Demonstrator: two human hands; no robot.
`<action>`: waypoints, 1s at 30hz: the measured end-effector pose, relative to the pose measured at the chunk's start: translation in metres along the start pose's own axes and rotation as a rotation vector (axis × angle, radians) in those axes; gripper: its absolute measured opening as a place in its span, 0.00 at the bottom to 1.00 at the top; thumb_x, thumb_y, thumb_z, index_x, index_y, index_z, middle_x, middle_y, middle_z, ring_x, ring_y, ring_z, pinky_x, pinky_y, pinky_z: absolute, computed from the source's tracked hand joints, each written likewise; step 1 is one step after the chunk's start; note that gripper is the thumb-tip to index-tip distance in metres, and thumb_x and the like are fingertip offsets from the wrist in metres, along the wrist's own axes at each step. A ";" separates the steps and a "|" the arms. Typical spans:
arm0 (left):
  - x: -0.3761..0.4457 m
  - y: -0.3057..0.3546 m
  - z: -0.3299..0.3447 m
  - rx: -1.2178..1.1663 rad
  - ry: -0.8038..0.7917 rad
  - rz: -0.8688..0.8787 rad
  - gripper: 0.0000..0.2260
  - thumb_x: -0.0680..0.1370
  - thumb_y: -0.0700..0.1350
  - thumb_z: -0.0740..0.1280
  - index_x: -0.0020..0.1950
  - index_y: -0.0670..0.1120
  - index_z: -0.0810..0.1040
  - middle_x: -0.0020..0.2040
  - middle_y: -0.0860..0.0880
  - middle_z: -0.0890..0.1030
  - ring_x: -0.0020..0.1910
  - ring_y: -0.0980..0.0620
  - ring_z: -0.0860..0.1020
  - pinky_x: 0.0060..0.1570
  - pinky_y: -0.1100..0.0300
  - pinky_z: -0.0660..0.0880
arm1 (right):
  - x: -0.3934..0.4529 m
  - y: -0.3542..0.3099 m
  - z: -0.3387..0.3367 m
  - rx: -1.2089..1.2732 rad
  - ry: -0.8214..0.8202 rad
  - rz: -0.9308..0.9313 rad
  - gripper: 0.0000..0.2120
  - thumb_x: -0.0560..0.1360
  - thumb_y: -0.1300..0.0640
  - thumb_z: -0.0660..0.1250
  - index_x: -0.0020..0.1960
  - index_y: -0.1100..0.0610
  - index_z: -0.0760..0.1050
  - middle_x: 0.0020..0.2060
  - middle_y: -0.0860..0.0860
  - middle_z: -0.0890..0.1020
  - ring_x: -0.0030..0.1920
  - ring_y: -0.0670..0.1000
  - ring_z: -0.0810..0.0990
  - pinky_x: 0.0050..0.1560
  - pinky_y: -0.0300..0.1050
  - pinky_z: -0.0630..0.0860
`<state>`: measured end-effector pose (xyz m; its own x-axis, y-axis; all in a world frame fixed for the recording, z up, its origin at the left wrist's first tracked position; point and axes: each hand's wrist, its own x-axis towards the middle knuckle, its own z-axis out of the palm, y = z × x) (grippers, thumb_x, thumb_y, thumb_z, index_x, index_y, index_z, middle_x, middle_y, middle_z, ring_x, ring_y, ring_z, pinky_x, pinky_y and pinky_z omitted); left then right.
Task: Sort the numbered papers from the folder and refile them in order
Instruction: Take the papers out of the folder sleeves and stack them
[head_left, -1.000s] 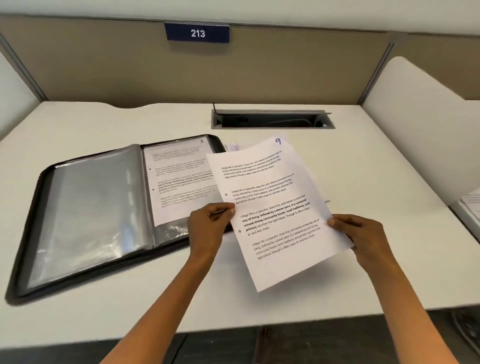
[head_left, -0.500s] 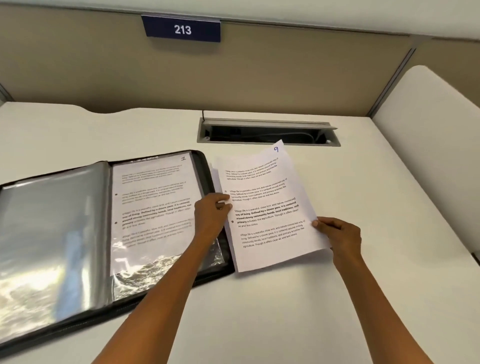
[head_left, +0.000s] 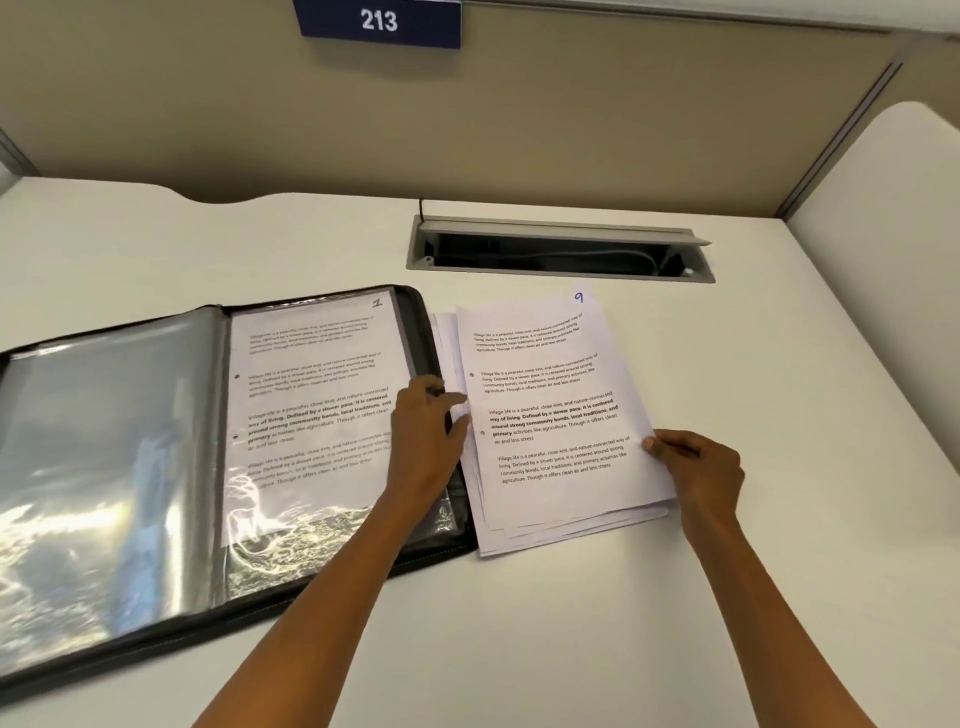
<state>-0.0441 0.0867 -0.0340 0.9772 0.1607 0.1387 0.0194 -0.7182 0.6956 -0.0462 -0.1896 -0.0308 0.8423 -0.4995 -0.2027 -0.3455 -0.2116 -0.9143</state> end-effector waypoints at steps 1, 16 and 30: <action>-0.008 -0.003 -0.007 0.007 0.032 0.008 0.11 0.75 0.42 0.70 0.57 0.44 0.81 0.59 0.46 0.73 0.58 0.48 0.70 0.59 0.57 0.65 | -0.001 -0.001 0.000 -0.031 0.006 -0.022 0.10 0.68 0.63 0.76 0.49 0.60 0.83 0.41 0.54 0.84 0.42 0.51 0.80 0.49 0.39 0.71; -0.076 -0.052 -0.083 0.017 -0.140 -0.242 0.06 0.69 0.46 0.76 0.42 0.47 0.81 0.37 0.55 0.75 0.37 0.58 0.74 0.45 0.58 0.71 | -0.068 -0.022 0.048 -0.366 -0.119 -0.590 0.11 0.69 0.60 0.75 0.51 0.55 0.81 0.51 0.52 0.81 0.57 0.55 0.74 0.55 0.38 0.65; -0.090 -0.063 -0.099 -0.295 0.198 -0.313 0.01 0.73 0.42 0.72 0.42 0.48 0.82 0.38 0.54 0.81 0.40 0.56 0.79 0.46 0.59 0.75 | -0.162 -0.036 0.131 -0.265 -0.504 -0.566 0.07 0.71 0.60 0.73 0.49 0.53 0.82 0.40 0.42 0.77 0.42 0.43 0.75 0.46 0.36 0.71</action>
<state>-0.1544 0.1848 -0.0207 0.8742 0.4855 0.0024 0.2177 -0.3965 0.8919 -0.1162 0.0092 -0.0112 0.9826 0.1697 0.0750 0.1567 -0.5432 -0.8249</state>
